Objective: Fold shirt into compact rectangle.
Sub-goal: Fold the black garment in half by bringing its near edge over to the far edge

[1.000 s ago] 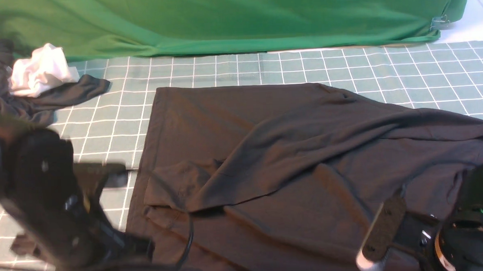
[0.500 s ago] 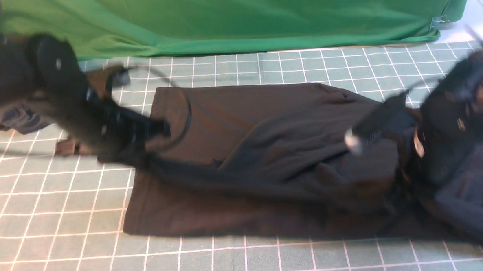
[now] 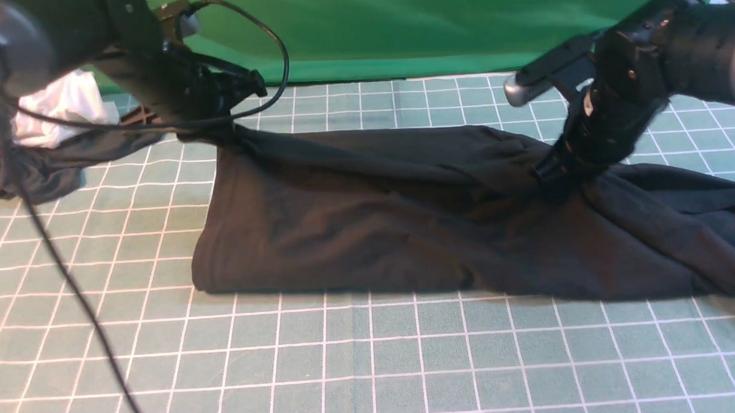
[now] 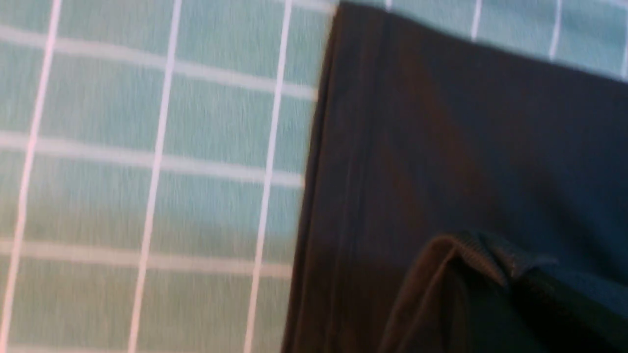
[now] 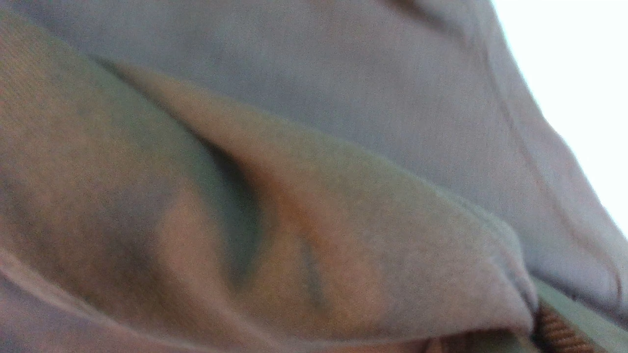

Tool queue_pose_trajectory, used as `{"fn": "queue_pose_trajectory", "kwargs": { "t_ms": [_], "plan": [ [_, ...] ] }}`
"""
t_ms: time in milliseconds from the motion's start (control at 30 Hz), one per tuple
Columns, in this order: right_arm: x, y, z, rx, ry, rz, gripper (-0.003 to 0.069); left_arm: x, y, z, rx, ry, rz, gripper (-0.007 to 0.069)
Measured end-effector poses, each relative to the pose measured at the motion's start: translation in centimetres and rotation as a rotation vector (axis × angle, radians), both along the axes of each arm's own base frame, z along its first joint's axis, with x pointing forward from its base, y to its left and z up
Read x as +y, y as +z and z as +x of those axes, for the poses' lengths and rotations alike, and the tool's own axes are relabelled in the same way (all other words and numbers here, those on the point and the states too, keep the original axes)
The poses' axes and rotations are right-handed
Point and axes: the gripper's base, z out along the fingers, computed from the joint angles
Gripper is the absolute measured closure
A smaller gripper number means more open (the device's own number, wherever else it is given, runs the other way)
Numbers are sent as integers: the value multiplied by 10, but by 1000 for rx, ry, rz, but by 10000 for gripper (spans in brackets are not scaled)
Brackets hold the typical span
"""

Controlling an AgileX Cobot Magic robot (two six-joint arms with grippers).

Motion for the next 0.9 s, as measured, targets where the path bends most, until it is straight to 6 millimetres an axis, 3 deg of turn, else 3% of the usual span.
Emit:
{"fn": "queue_pose_trajectory", "kwargs": {
  "t_ms": [167, 300, 400, 433, 500, 600, 700, 900],
  "plan": [
    [6, -20, 19, -79, 25, 46, 592, 5, -13, 25, -37, 59, 52, 609],
    [9, -37, 24, -83, 37, 52, 538, 4, -35, 35, -17, 75, 49, 609],
    [11, -41, 28, -115, 59, 50, 400, 3, -52, 38, 18, 86, 32, 608],
    [11, -41, 28, -117, 60, 51, 400, 2, -53, 38, 19, 86, 31, 608],
    [11, -34, 32, -154, 85, 29, 322, 2, -52, 40, 3, 88, 28, 592],
    [11, -19, 41, -211, 102, 11, 294, 2, -42, 45, -41, 88, 22, 540],
    [11, 0, 51, -268, 100, 5, 316, 1, -27, 50, -77, 88, 16, 474],
    [8, 58, 65, -318, 34, -28, 468, 0, 39, 61, -179, 85, 1, 281]
  ]
}}
